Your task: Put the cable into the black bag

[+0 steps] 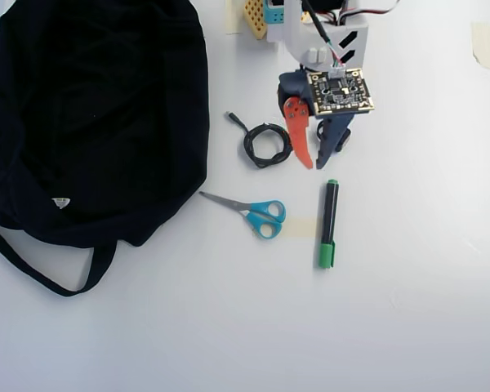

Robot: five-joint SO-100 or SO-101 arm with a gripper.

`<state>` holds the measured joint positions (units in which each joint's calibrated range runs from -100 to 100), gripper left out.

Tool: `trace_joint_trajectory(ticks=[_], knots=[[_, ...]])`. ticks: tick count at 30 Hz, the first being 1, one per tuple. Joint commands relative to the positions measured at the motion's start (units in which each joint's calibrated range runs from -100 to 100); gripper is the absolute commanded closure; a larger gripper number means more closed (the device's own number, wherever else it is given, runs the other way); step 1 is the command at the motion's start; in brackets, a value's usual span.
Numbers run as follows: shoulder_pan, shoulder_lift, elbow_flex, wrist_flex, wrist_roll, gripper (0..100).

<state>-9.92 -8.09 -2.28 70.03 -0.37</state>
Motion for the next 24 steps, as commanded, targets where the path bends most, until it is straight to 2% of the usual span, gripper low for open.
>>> trace_joint_trajectory(ticks=[1,10,24], knots=[[-2.42,-4.19,-0.42,13.26,0.31,98],[-5.19,-4.35,-0.42,28.94,0.26,98],[-4.52,-4.52,2.64,29.28,0.47,97]])
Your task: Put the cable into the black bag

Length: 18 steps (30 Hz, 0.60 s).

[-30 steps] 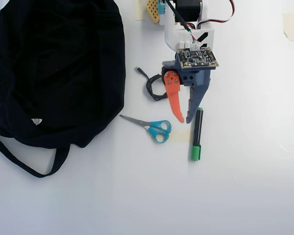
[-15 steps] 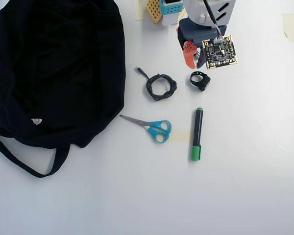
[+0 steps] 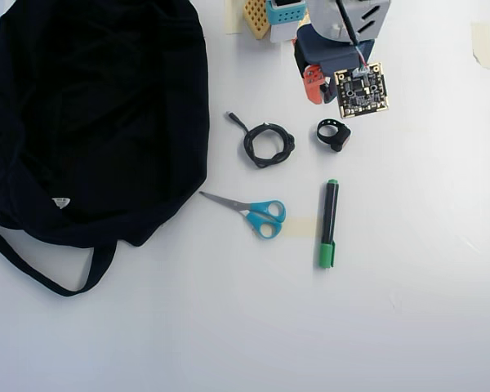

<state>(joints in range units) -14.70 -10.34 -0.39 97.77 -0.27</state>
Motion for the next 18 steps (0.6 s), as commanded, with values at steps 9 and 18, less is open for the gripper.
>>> trace_joint_trajectory(ticks=[9,18], knots=[[0.26,-2.19,4.71,1.29,0.37,98],[1.61,-1.61,4.71,-1.82,6.35,98]])
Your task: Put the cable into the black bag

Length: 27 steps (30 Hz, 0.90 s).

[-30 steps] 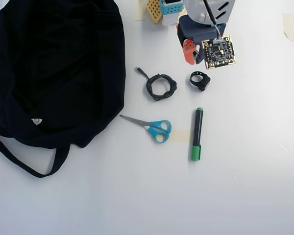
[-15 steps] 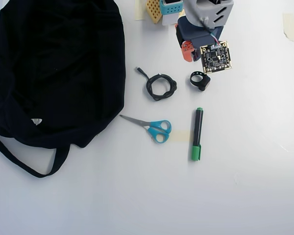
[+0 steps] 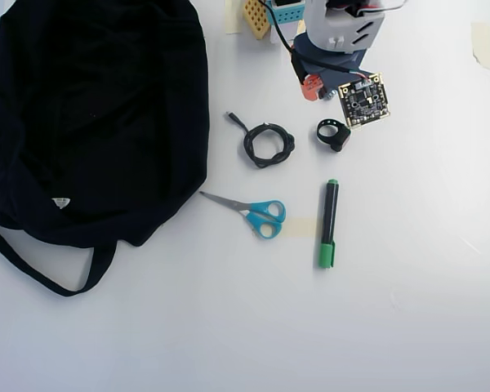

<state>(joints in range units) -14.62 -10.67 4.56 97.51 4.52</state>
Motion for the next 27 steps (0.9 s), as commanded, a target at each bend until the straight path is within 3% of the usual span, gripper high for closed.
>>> trace_joint_trajectory(ticks=[1,10,17,27], knots=[[1.76,-1.03,-0.25,-1.9,2.04,98],[5.87,-0.53,-0.07,-4.74,6.34,97],[9.61,-0.53,9.82,-12.67,10.27,97],[9.16,-0.45,18.62,-22.32,10.53,97]])
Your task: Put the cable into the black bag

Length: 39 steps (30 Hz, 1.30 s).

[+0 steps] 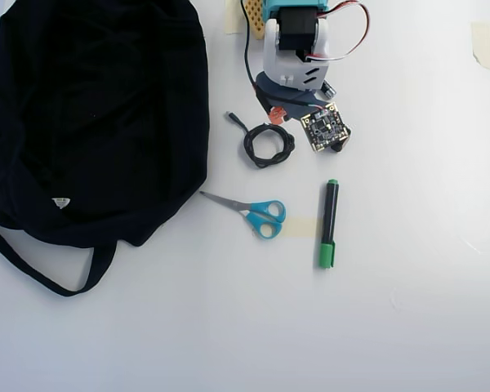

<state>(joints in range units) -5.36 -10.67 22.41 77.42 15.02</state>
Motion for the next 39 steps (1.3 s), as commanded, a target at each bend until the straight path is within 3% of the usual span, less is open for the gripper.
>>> trace_joint_trajectory(ticks=[1,9,36,39], knots=[[-0.17,-0.45,1.4,-2.74,-0.07,97],[-0.1,-0.45,5.18,-6.44,-0.34,81],[-6.08,7.27,6.53,-10.83,-2.8,80],[-5.93,7.27,7.24,-10.58,-2.75,76]])
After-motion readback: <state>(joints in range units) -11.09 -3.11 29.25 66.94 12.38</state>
